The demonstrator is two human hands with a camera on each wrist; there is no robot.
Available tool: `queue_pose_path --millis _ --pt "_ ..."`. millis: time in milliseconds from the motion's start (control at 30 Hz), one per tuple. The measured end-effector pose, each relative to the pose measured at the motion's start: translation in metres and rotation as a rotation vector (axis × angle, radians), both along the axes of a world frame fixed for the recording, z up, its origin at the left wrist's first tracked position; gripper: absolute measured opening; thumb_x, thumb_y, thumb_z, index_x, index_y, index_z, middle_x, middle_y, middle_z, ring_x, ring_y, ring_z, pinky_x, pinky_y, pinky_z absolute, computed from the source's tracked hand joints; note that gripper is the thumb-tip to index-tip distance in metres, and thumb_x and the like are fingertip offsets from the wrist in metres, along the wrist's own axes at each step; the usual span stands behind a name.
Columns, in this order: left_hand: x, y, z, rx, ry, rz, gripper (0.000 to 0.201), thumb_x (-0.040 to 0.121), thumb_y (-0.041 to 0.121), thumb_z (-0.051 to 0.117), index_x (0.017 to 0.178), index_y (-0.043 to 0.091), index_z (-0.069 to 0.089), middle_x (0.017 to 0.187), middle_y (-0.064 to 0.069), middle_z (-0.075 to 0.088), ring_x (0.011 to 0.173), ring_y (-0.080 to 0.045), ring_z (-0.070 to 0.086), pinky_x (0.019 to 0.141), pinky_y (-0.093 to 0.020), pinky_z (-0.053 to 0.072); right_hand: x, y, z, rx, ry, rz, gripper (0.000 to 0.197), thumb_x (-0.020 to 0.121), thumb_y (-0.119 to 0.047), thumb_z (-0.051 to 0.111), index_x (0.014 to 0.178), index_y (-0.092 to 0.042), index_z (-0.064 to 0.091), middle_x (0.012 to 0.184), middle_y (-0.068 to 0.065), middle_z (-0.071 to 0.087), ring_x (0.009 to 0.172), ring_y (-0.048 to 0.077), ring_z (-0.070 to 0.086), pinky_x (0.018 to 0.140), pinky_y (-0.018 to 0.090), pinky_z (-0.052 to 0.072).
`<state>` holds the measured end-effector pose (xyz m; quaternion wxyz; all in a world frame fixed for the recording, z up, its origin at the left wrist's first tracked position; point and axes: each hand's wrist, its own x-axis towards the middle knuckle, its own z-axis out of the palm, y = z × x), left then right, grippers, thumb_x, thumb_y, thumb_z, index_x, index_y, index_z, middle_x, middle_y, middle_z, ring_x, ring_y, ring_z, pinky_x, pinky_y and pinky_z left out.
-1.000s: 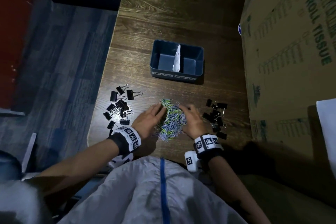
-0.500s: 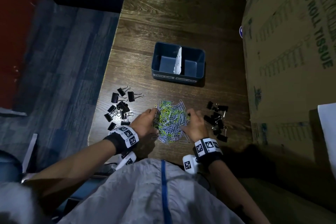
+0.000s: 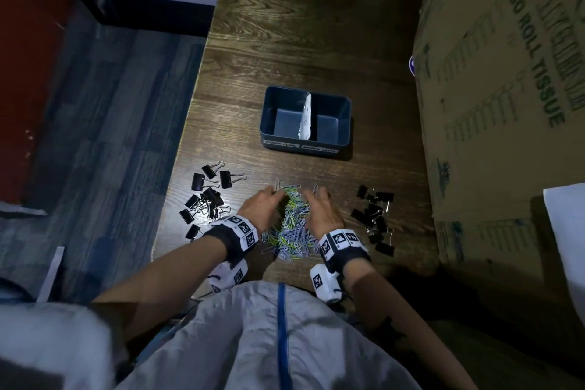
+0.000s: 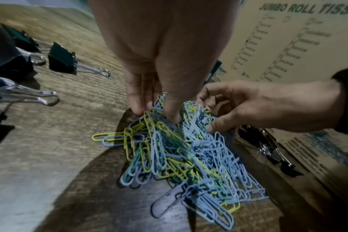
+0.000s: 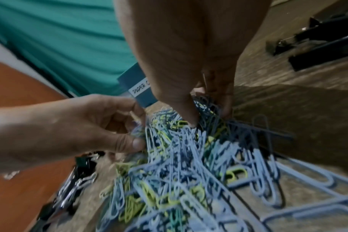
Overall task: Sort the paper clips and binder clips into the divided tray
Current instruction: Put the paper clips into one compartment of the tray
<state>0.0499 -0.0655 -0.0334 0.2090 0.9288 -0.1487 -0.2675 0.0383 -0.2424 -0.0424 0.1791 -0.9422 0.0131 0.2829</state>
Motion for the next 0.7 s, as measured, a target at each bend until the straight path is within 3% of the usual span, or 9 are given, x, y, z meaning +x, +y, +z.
queue_pose_path --millis 100,200,300,433,567,700 --pt "0.004 0.006 0.004 -0.04 -0.016 0.004 0.022 0.086 0.013 0.068 0.104 0.015 0.056 0.093 0.001 0.052 0.079 -0.019 0.054 0.076 -0.033 0.052 0.003 -0.007 0.007 0.025 -0.042 -0.02 0.045 0.089 0.001 0.062 0.121 -0.029 0.052 0.12 0.005 0.049 0.107 0.031 0.058 0.089 0.049 0.054" --pt "0.005 0.012 0.007 -0.112 -0.066 -0.012 0.007 0.09 0.014 0.065 0.097 0.014 0.064 0.086 0.001 0.06 0.074 -0.018 0.059 0.07 -0.029 0.051 0.008 -0.015 0.015 0.003 -0.026 -0.005 0.021 0.095 -0.006 0.062 0.108 -0.022 0.064 0.119 0.005 0.058 0.106 0.03 0.061 0.09 0.048 0.054" --pt "0.006 0.018 0.008 -0.149 -0.091 -0.011 0.014 0.095 0.014 0.059 0.105 0.014 0.068 0.089 0.001 0.066 0.073 -0.017 0.064 0.069 -0.026 0.053 0.01 -0.023 0.019 -0.022 -0.029 -0.002 0.022 0.098 -0.009 0.06 0.114 -0.02 0.072 0.122 0.01 0.068 0.106 0.029 0.066 0.093 0.043 0.056" --pt "0.007 0.025 0.018 -0.206 -0.156 -0.029 0.017 0.095 0.014 0.059 0.108 0.017 0.07 0.095 -0.001 0.072 0.075 -0.015 0.067 0.072 -0.027 0.056 0.007 -0.025 0.026 -0.028 -0.066 -0.027 0.024 0.098 -0.014 0.062 0.118 -0.024 0.07 0.114 0.009 0.072 0.099 0.026 0.069 0.088 0.04 0.059" --pt "0.019 0.029 0.034 -0.311 -0.176 -0.006 0.014 0.094 0.016 0.061 0.105 0.018 0.07 0.091 0.003 0.07 0.072 -0.008 0.066 0.068 -0.027 0.057 0.005 -0.02 0.035 0.013 -0.118 -0.105 0.013 0.089 -0.015 0.075 0.099 -0.022 0.072 0.104 0.004 0.073 0.089 0.022 0.069 0.08 0.037 0.059" --pt "0.047 0.024 0.063 -0.375 -0.235 0.031 0.017 0.092 0.008 0.061 0.105 0.014 0.071 0.097 0.002 0.071 0.077 0.0 0.066 0.072 -0.011 0.052 0.006 -0.018 0.046 0.114 -0.131 -0.175 0.008 0.086 -0.01 0.077 0.089 -0.017 0.077 0.099 0.005 0.076 0.089 0.022 0.072 0.08 0.038 0.06"
